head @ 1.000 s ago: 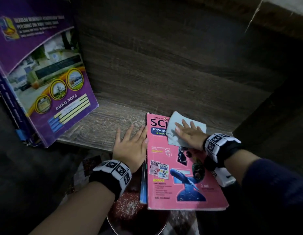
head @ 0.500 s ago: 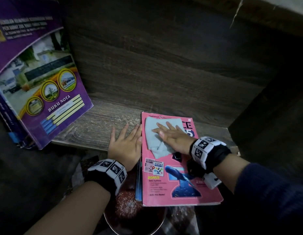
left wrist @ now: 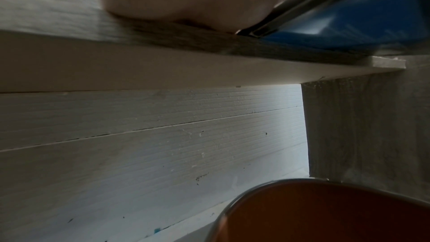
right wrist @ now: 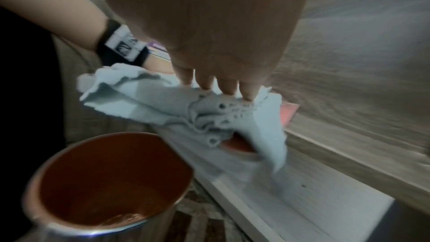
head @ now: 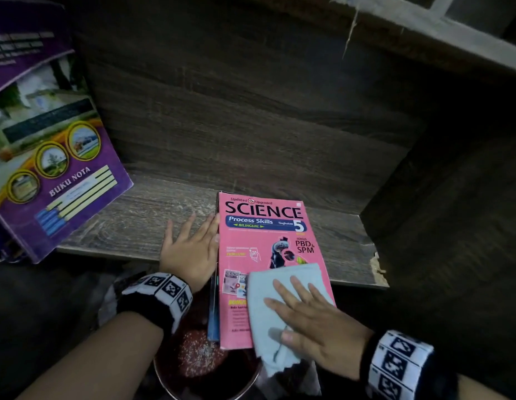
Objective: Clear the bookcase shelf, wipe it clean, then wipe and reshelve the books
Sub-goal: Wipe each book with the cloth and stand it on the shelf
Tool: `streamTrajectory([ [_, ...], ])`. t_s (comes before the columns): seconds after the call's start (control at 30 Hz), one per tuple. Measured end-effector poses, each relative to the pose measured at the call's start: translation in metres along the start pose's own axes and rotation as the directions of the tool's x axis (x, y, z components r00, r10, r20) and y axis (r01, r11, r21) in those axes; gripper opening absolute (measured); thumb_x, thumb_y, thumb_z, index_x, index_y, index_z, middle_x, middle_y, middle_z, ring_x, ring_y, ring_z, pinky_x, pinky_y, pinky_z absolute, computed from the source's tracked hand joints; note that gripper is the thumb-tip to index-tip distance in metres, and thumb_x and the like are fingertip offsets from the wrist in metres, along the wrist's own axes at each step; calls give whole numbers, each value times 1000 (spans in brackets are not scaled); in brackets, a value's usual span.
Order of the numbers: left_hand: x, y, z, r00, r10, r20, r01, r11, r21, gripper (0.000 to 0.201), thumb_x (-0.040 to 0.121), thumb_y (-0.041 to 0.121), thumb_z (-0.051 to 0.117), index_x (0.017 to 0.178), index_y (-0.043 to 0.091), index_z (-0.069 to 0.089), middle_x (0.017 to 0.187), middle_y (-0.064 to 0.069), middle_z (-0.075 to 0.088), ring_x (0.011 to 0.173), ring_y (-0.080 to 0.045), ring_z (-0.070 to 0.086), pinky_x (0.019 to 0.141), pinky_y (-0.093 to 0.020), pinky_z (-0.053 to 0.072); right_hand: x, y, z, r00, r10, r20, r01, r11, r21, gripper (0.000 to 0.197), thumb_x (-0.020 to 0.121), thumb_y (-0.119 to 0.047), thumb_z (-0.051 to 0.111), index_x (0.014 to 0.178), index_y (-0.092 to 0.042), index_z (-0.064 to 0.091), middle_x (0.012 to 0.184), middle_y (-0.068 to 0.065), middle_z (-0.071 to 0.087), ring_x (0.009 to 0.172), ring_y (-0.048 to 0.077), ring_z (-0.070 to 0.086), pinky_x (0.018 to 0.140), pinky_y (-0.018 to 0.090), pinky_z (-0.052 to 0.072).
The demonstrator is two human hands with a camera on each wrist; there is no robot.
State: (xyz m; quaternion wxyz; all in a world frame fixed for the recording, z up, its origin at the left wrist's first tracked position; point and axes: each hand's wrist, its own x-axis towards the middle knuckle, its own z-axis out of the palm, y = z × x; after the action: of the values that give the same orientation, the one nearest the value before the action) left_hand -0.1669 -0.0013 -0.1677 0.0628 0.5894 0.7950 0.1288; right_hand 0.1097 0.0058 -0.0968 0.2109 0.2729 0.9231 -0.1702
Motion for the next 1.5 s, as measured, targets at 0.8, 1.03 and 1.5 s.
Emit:
streamTrajectory([
  [0.8,-4,-1,-2,998,6,-57,-6,1000,-6,71,85,52,-19,152,39,1,154,26,12,148,-8,4,119,-48,-5,43,131,-62,697,682,-220,-592,721,360,56,102,-51,22,152,-28,21,160,3,17,146,24,18,118,44,14],
  [1.03,4,5,-15,994,-83,68,89,993,-82,63,99,54,4,155,28,6,161,15,8,148,-4,-5,119,-47,-12,50,69,-48,596,755,-272,-588,642,493,38,92,-44,52,101,-9,67,108,16,67,101,31,61,80,30,44],
  [1.5,-4,43,-35,997,-54,-54,-8,631,-775,47,104,21,34,151,25,27,141,11,42,135,-14,38,110,-27,29,64,62,-36,714,686,-140,-197,389,900,84,57,-52,62,136,-25,51,128,3,62,119,24,58,106,44,43],
])
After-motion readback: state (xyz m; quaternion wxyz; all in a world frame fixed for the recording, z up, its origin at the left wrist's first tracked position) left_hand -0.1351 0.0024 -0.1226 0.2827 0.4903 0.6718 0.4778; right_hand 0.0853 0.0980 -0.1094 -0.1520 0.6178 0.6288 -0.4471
